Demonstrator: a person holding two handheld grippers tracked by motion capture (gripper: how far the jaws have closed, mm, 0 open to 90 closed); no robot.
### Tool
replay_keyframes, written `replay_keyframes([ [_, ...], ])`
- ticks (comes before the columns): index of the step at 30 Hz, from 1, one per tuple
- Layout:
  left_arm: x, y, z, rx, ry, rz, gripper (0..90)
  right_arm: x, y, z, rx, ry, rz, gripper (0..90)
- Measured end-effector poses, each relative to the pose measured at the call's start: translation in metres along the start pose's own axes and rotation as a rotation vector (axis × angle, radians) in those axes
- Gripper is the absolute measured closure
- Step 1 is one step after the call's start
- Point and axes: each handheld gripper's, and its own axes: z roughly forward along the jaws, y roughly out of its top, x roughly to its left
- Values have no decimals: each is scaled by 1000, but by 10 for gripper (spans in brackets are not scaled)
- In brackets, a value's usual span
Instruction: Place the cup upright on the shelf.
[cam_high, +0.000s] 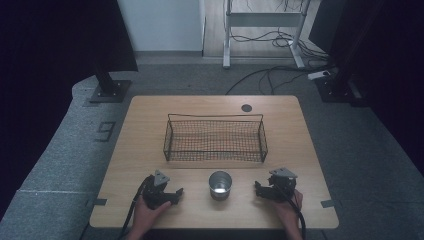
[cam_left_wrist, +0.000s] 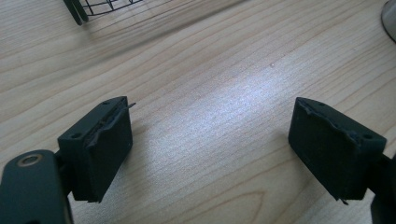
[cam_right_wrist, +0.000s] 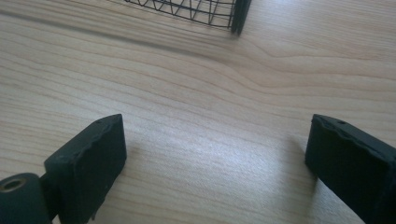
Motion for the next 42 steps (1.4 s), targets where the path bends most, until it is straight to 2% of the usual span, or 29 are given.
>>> replay_keyframes([
  [5,0,0,0,0,0,0,135,-3,-4,-5,-16,-6,6,121],
  [11,0,0,0,0,1,-1,134,-4,-5,-6,-19,-4,8,132],
  [16,0,0,0,0,1,-1,134,-2,-4,-11,-32,21,16,138],
  [20,0,0,0,0,1,-1,134,3,-2,-18,-65,30,-7,144],
  [24,0,0,0,0,1,-1,134,7,2,-25,-88,94,7,145],
  [28,0,0,0,0,1,-1,134,15,6,-32,-113,134,-2,145],
  [34,0,0,0,0,1,-1,134,29,11,-42,-144,148,-38,145],
  [42,0,0,0,0,1,-1,134,44,16,-52,-172,189,-64,144],
])
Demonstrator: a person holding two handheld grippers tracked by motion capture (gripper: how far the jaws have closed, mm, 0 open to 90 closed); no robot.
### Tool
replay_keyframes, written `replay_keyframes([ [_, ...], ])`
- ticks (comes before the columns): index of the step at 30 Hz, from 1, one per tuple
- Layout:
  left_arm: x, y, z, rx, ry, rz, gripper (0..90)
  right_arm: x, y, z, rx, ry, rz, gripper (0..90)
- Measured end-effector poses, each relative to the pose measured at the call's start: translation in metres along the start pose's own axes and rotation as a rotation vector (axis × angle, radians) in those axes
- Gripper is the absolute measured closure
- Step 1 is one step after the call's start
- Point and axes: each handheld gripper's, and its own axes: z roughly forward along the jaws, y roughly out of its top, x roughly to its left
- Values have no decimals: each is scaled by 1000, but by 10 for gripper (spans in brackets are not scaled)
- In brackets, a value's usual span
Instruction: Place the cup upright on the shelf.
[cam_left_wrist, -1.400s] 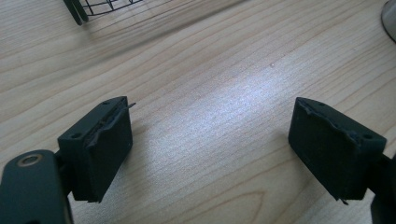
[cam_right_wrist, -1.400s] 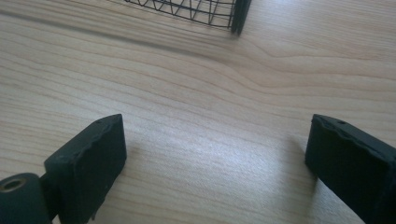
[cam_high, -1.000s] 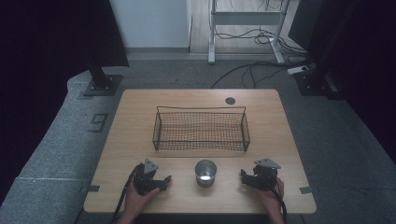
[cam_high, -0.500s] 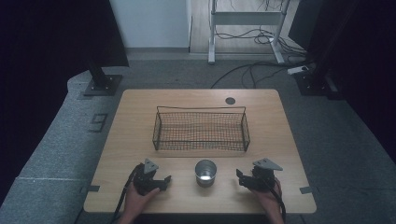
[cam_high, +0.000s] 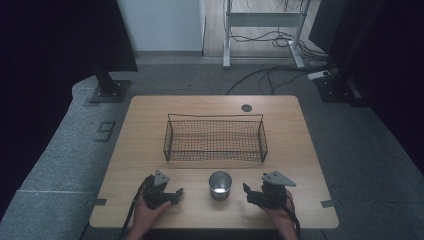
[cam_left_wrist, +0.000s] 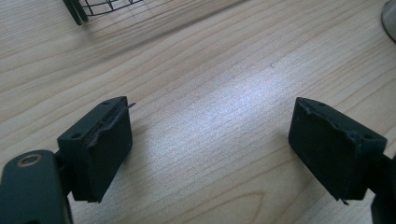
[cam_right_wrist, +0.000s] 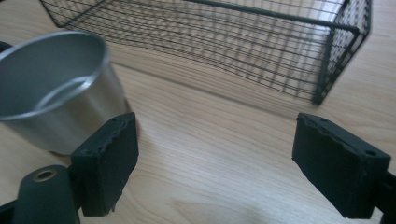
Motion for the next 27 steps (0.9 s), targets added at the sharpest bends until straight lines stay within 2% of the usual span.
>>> replay_keyframes([
  [12,0,0,0,-1,0,-1,134,21,10,-10,-44,69,-40,140],
  [27,0,0,0,1,0,1,135,42,19,-12,-51,127,-79,136],
])
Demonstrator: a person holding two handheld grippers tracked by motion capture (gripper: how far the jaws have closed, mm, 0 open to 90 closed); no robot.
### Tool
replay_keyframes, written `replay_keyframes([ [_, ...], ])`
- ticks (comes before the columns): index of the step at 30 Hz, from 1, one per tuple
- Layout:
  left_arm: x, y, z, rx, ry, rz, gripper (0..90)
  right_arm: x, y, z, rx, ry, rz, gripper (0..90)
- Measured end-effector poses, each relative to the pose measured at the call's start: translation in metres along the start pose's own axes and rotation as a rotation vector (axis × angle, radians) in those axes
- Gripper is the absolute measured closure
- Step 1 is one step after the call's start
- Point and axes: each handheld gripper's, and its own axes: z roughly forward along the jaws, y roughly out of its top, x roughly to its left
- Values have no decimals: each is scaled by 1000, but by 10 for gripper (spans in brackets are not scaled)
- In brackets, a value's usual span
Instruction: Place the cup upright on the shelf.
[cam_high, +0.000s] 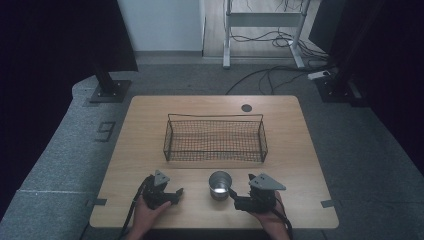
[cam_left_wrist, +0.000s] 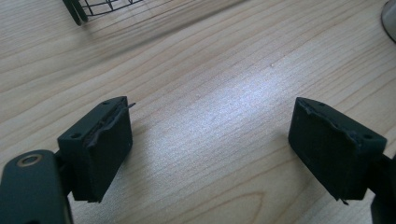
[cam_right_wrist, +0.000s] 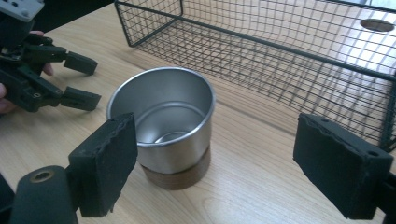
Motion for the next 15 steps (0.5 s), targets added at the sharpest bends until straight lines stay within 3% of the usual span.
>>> replay_keyframes([
  [15,0,0,0,0,0,0,135,16,7,13,22,51,-24,132],
])
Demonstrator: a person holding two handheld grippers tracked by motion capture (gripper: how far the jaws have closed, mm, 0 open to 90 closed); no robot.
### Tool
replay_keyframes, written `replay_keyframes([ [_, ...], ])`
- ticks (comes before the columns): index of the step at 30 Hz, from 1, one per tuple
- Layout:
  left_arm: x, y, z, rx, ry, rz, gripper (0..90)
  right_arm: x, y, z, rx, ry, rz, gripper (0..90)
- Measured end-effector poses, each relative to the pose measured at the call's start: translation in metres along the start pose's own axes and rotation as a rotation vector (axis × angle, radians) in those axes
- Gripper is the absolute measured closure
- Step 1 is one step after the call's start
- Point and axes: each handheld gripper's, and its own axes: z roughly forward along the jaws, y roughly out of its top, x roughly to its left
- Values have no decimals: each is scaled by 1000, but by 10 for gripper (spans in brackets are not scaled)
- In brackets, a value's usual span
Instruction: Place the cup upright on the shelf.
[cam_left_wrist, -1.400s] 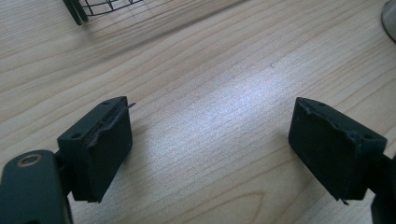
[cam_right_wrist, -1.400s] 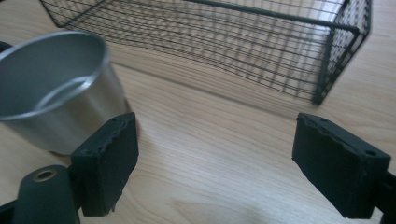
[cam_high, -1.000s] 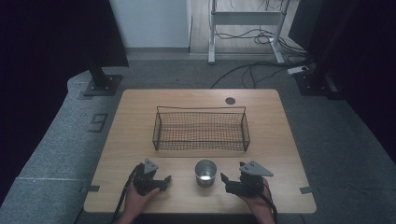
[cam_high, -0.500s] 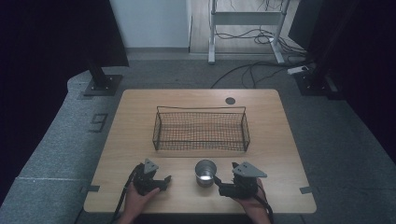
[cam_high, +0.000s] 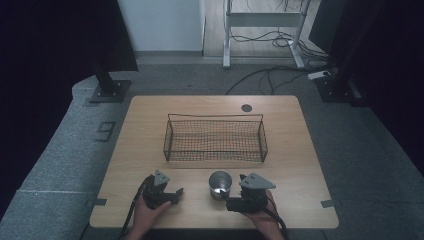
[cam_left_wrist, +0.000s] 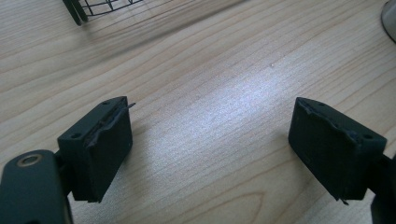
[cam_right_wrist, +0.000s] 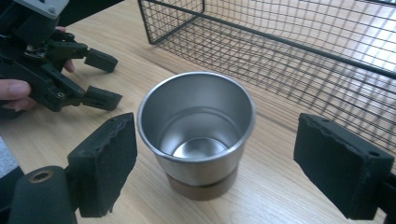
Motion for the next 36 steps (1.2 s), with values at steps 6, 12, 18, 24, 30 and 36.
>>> replay_keyframes([
  [6,0,0,0,0,0,0,135,9,4,4,9,18,-12,131],
  [12,0,0,0,0,0,0,135,17,7,15,17,20,-22,126],
  [18,0,0,0,0,0,0,135,20,9,23,29,5,-17,103],
  [24,0,0,0,0,0,0,135,25,12,28,32,-6,-36,99],
  [30,0,0,0,0,0,0,135,22,12,32,29,-30,-36,81],
  [36,0,0,0,0,0,0,135,22,8,32,18,-48,-38,66],
])
